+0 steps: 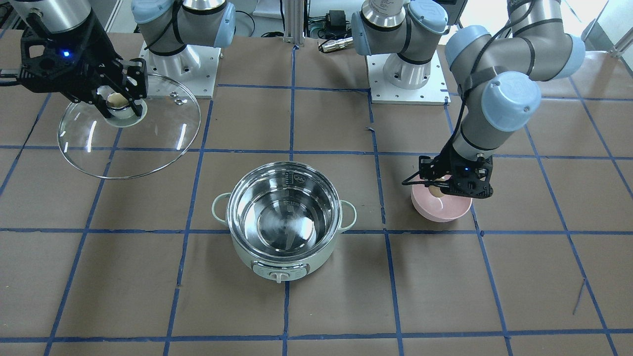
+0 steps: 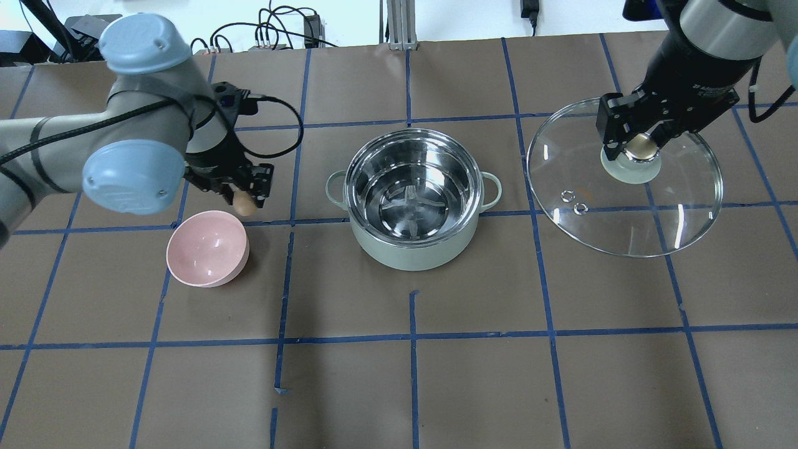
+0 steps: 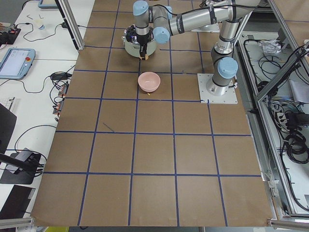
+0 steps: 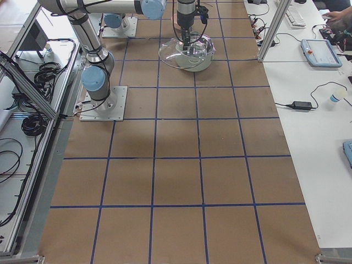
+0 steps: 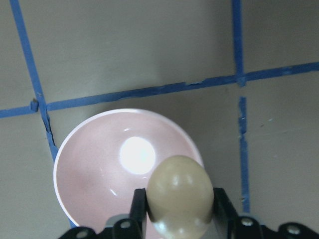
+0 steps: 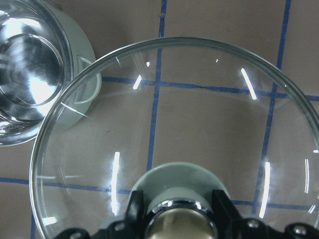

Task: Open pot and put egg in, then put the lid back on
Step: 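Lift the egg with the left gripper and carry it over the pot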

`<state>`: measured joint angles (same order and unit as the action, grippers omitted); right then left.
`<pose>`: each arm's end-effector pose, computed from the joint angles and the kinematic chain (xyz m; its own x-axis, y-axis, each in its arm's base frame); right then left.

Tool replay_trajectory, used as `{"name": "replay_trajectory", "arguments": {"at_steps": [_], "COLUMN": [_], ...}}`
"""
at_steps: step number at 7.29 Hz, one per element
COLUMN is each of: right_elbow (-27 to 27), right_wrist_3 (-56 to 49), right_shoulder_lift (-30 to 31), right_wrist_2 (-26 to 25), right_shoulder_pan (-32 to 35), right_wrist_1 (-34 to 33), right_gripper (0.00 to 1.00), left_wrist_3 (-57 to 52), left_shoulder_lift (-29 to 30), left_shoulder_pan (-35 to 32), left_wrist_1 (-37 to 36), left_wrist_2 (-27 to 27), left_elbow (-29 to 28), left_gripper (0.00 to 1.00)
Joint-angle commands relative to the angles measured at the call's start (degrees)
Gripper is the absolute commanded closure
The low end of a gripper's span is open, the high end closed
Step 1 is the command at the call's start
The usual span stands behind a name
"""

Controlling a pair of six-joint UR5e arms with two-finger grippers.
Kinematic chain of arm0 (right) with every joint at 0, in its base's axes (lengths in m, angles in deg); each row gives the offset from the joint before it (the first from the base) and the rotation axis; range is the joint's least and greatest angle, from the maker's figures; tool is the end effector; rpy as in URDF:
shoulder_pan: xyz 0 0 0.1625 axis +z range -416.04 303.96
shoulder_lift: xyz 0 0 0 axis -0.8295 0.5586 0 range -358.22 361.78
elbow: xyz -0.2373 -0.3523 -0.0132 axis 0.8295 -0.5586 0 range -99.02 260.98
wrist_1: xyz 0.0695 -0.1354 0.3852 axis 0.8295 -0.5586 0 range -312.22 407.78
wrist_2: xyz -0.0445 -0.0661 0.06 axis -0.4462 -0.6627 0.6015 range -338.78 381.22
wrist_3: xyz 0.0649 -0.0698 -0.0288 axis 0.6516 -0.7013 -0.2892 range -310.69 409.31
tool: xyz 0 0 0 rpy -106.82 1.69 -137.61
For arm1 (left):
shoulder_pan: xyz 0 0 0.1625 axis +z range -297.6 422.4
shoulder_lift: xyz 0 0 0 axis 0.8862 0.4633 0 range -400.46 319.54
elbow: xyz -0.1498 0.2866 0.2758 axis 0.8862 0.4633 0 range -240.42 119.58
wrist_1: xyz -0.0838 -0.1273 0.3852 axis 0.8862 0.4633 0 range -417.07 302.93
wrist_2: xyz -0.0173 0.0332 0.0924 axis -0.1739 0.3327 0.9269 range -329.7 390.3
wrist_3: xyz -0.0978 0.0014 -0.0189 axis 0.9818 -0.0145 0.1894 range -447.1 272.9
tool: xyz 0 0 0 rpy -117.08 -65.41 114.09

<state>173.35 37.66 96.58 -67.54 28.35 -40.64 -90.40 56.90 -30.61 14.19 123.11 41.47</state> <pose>0.0901 -0.4685 0.5045 -0.9942 -0.1056 -0.0182 -0.1053 0.9943 -0.0188 -0.1556 -0.5161 0.3544 -0.9927 0.1101 -0.0484 0.1097 0.9939 0.0117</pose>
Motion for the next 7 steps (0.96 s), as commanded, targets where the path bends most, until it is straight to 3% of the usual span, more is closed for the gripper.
{"name": "replay_trajectory", "arguments": {"at_steps": [1, 3, 5, 6, 7], "right_elbow": [-0.08, -0.08, 0.09, 0.09, 0.61], "right_wrist_3": [-0.21, -0.30, -0.65, -1.00, -1.18], "right_shoulder_lift": [-0.05, -0.22, -0.58, -0.58, -0.58], "right_wrist_2": [0.09, 0.00, -0.18, -0.09, 0.17], "right_shoulder_pan": [-0.80, -0.89, -3.86, -7.97, -9.23], "right_wrist_1": [-0.26, -0.35, -0.70, -0.18, -0.26], "right_gripper": [0.67, 0.67, 0.68, 0.68, 0.68], "left_wrist_3": [14.93, 18.66, 18.41, 18.15, 18.06], "left_shoulder_lift": [3.95, 12.89, 17.50, 17.43, 16.64], "left_shoulder_pan": [-11.27, -19.19, -20.28, -20.28, -20.28], "left_wrist_1": [-0.33, -11.08, -13.78, -13.79, -13.61], "left_wrist_2": [-3.30, -3.68, -3.16, -3.07, -2.98], "left_elbow": [-6.50, -10.99, -12.06, -12.15, -12.32], "left_gripper": [0.93, 0.93, 0.93, 0.67, 0.01]}}
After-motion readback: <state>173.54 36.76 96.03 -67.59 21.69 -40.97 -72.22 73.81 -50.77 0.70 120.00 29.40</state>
